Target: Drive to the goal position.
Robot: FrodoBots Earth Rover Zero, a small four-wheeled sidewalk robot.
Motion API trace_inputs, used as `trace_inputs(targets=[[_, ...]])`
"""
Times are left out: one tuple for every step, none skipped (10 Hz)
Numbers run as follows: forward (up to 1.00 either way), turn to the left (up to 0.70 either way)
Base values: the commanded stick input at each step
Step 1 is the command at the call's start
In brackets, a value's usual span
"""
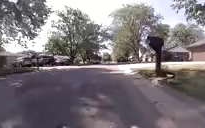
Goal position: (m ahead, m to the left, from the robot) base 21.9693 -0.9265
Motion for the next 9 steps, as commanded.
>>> trace_inputs(targets=[[0.69,0.03],[0.69,0.03],[0.69,0.03],[0.69,0.03],[0.69,0.03],[0.69,0.03],[0.69,0.03],[0.69,0.03],[0.69,0.03]])
